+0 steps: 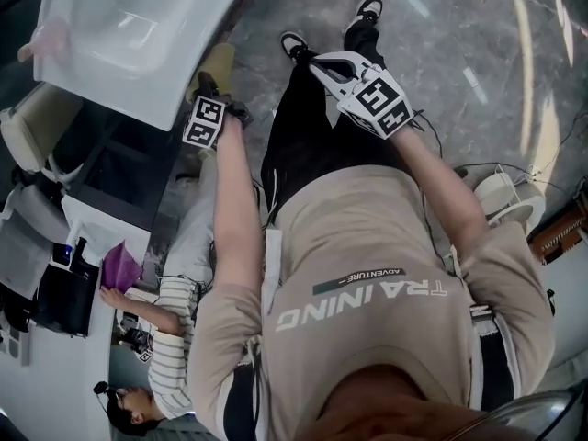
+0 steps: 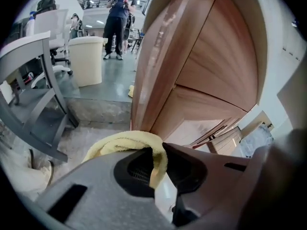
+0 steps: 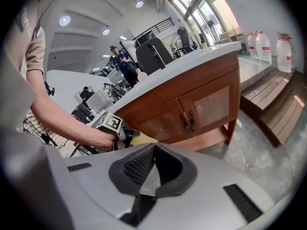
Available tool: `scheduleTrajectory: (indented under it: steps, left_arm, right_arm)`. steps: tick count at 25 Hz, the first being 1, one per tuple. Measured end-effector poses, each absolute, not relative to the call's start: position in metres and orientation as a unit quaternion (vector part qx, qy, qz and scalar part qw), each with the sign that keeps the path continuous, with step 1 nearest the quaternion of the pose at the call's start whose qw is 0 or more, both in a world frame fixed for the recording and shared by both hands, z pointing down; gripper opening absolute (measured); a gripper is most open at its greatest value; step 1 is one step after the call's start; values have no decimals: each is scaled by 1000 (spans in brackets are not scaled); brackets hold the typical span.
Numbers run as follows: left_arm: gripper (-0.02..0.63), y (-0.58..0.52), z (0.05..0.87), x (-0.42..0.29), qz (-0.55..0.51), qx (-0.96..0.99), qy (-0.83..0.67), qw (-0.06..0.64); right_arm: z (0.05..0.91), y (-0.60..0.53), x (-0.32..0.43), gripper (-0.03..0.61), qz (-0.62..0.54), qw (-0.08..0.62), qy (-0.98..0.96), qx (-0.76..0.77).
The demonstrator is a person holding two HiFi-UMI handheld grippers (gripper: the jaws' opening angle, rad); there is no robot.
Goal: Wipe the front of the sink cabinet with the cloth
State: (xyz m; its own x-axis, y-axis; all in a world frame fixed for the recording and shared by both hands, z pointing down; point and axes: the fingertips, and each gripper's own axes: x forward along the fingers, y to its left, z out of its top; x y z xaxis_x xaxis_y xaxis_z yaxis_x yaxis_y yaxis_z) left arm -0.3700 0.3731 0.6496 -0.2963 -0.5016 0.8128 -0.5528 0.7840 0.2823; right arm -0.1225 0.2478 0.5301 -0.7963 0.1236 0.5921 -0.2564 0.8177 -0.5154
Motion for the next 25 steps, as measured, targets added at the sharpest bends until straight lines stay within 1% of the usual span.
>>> scheduleTrajectory:
  steps: [5, 9, 16, 25]
  left_arm:
    - [40, 359, 652, -365, 28, 320, -803, 501]
    - [40, 348, 657, -365, 9, 308, -805, 508]
    - [40, 301, 664, -353, -13, 289, -815, 502]
    - [40, 238, 665, -324, -8, 301, -815, 494]
  right_arm:
    - [544, 234, -113, 12, 318, 308, -895, 62]
    - [558, 221, -105, 12, 333, 301, -891, 70]
    - [583, 190, -74, 12, 350, 304, -883, 75]
    - [596, 152, -39, 12, 368, 308, -875, 68]
